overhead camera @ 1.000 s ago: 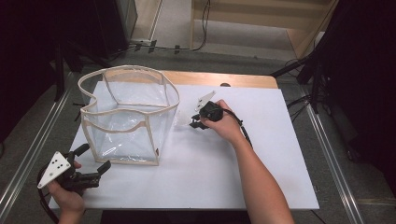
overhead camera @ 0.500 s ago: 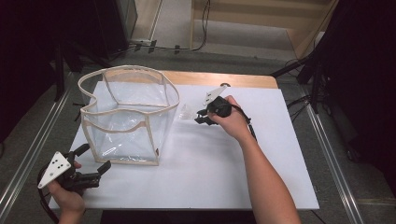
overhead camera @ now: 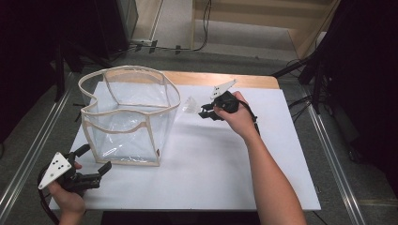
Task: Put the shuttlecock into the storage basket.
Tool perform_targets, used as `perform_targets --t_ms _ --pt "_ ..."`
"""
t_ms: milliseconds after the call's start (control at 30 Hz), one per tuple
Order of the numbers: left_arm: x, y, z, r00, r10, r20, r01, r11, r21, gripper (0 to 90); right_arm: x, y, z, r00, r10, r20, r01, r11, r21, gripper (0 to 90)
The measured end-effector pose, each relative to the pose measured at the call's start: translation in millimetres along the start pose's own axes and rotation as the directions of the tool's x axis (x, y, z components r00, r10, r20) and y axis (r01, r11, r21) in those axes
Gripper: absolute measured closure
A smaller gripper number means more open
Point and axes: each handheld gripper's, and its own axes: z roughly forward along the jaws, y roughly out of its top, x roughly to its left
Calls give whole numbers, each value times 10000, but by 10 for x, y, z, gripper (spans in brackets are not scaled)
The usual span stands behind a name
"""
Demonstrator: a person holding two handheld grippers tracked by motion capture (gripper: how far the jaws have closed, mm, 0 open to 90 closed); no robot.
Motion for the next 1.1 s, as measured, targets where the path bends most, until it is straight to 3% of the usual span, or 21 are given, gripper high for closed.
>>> perform_targets --t_ms 267,567,1100 --pt "0 0 1 10000 0 -1 0 10000 5 0 1 109 -206 9997 141 205 -129 9983 -571 624" --pt "-2 0 1 10000 -3 3 3 10000 6 0 11 221 -333 9992 145 376 -123 9983 -572 624" --pt "-7 2 1 10000 21 -19 -21 10000 30 0 33 450 -595 9974 106 709 -25 9934 -1143 624"
